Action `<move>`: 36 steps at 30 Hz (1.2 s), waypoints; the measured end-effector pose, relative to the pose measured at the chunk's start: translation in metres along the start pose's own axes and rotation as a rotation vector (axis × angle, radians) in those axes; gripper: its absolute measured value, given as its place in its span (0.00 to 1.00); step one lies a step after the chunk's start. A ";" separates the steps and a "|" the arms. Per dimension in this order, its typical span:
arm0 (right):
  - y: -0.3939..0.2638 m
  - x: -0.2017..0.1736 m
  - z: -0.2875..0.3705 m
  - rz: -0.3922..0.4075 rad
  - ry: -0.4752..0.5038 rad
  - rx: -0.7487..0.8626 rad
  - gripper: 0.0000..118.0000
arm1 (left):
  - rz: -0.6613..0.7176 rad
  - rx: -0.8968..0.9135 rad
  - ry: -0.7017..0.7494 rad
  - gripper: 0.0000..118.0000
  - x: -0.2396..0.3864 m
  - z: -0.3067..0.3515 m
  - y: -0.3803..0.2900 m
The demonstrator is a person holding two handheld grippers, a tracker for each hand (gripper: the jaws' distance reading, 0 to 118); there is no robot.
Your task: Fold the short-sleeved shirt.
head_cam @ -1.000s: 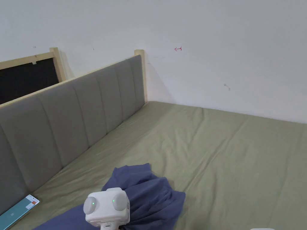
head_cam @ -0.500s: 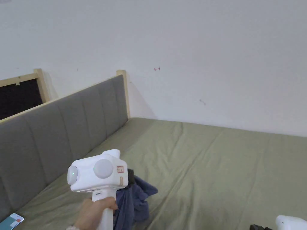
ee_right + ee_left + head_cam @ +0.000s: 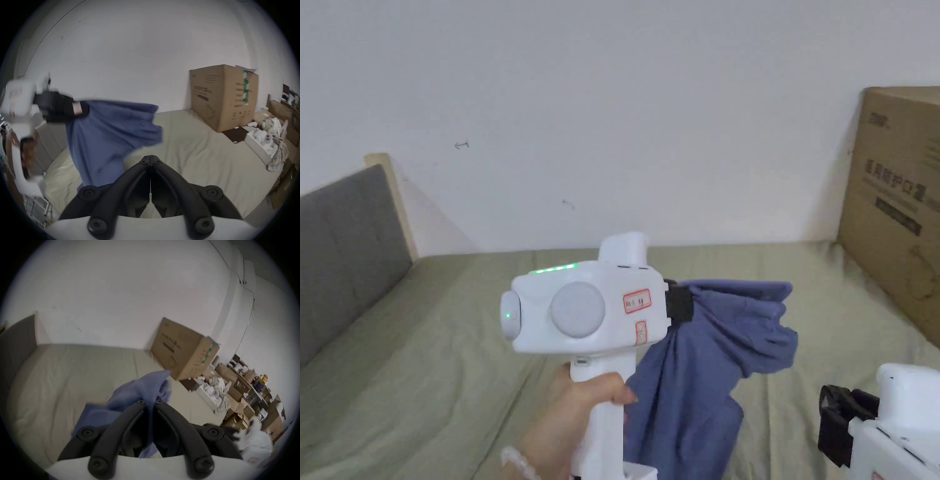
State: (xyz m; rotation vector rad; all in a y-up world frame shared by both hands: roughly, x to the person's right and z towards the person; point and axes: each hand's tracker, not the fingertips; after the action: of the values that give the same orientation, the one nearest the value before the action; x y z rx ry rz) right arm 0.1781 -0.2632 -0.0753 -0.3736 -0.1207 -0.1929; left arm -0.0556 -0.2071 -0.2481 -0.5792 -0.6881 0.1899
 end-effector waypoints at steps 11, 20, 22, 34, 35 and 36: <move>-0.043 0.097 -0.007 -0.134 -0.220 -0.154 0.00 | -0.104 -0.611 0.103 0.04 0.020 -0.186 -0.229; -0.055 0.095 -0.024 -0.119 -0.217 -0.219 0.00 | -0.036 -0.472 0.098 0.93 0.008 -0.141 -0.181; -0.056 0.087 -0.026 -0.097 -0.199 -0.228 0.00 | -0.019 -0.422 0.116 0.80 0.002 -0.113 -0.168; -0.064 0.033 -0.039 -0.020 -0.081 -0.264 0.00 | 0.120 -0.312 0.367 0.00 -0.065 0.008 -0.190; -0.065 0.031 -0.041 -0.020 -0.067 -0.268 0.00 | 0.123 -0.305 0.363 0.00 -0.073 0.002 -0.188; -0.065 0.029 -0.043 -0.021 -0.053 -0.272 0.00 | 0.123 -0.304 0.362 0.00 -0.077 -0.001 -0.183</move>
State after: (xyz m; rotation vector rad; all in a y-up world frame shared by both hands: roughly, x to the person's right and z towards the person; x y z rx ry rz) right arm 0.1966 -0.3439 -0.0879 -0.6486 -0.1514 -0.2212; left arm -0.1180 -0.3858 -0.1876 -0.9227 -0.3301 0.0909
